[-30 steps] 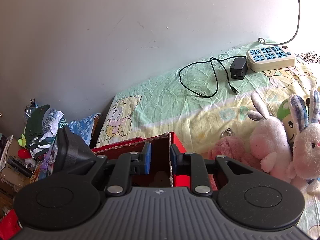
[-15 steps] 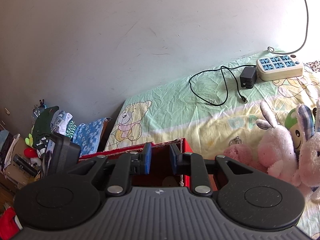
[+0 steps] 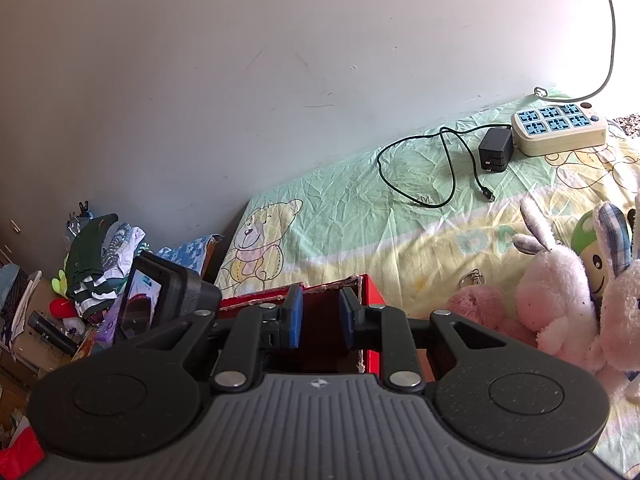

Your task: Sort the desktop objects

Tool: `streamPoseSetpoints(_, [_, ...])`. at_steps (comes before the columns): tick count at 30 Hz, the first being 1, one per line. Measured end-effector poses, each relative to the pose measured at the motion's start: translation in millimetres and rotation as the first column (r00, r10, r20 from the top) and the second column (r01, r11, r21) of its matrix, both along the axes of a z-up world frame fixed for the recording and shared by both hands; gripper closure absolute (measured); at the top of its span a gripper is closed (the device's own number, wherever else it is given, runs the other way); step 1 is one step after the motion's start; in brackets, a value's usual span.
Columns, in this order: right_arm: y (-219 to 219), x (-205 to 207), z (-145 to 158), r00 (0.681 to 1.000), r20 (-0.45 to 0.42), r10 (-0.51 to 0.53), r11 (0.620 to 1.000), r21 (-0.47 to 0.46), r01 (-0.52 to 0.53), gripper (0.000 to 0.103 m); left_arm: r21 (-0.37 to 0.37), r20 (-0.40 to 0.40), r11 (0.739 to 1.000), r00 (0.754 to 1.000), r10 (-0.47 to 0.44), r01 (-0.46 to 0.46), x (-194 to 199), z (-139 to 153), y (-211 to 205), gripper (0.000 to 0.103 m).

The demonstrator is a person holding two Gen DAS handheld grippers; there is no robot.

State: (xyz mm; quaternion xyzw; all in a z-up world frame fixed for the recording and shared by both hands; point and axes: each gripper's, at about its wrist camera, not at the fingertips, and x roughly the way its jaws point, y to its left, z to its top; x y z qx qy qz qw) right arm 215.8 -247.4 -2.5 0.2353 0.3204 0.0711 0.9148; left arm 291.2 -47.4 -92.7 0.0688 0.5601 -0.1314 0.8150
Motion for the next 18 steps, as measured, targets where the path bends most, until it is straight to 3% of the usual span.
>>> streamPoseSetpoints(4, [-0.3,1.0,-1.4,1.0,-0.006,-0.006,1.0,0.0,0.006,0.08,0.011,0.005,1.0,1.0,-0.009,0.009,-0.2,-10.0,-4.1,0.072])
streamPoseSetpoints(9, [1.0,0.3,-0.2,1.0,-0.007,-0.005,1.0,-0.005,0.005,0.08,-0.043,-0.043,0.999,0.999,0.016,-0.017,2.1,-16.4,5.6,0.072])
streamPoseSetpoints(13, [5.7,-0.7,1.9,1.0,-0.01,0.007,0.999,-0.039,-0.007,0.079,-0.041,-0.017,0.998,0.999,0.048,-0.048,-5.5,-2.6,15.3,0.052])
streamPoseSetpoints(18, [15.6,-0.8,1.0,0.999,-0.032,0.028,0.997,-0.07,-0.03,0.075,0.023,0.038,0.995,0.995,0.092,-0.093,-21.9,16.7,25.7,0.041])
